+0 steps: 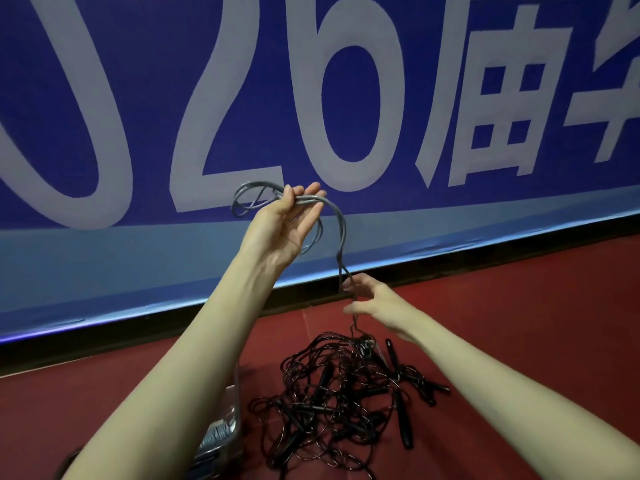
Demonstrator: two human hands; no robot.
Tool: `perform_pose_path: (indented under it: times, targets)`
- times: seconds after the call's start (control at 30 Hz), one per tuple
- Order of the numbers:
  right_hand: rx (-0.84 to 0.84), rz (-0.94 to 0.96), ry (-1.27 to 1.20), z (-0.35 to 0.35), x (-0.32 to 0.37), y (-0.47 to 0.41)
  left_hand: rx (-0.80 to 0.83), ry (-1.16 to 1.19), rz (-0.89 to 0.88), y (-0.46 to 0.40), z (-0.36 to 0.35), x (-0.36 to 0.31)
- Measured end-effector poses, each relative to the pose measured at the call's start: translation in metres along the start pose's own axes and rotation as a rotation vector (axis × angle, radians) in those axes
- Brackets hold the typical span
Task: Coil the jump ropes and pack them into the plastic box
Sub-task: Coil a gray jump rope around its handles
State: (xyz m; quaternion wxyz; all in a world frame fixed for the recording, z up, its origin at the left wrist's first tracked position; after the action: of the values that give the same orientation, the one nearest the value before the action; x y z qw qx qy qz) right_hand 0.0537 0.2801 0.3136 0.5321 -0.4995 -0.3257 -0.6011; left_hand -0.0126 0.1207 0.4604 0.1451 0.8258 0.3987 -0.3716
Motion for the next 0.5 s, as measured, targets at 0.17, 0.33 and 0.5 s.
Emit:
perform_pose_path:
  times: [0.17,0.33,0.5]
  targets:
    - [-0.006,0.048,0.136,-0.012,-0.014,-0.006,0.016,0.049,-0.027,0.006,-0.007,-0.008]
    - [-0.061,-0.067,0.373,0.007,-0.033,-0.013,-0.038,0.155,-0.045,0.005,0.009,-0.012]
    - [-0.213,-0.002,0.233,0.042,-0.023,-0.016,-0.184,0.166,-0.069,-0.013,0.062,0.0]
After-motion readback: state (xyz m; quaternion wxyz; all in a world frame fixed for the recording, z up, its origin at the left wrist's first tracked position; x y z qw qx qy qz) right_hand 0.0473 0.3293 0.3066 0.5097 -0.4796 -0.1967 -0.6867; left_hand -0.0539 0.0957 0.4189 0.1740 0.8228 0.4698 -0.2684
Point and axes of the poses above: each hand's wrist, its own y-axis away from the middle knuckle, its own z-axis out of the back of the hand, x = y × z, the point moved 1 cm from there along -y, towards the middle knuckle, and after that the axes turned 7 degrees about z, right-handed, at the moved point
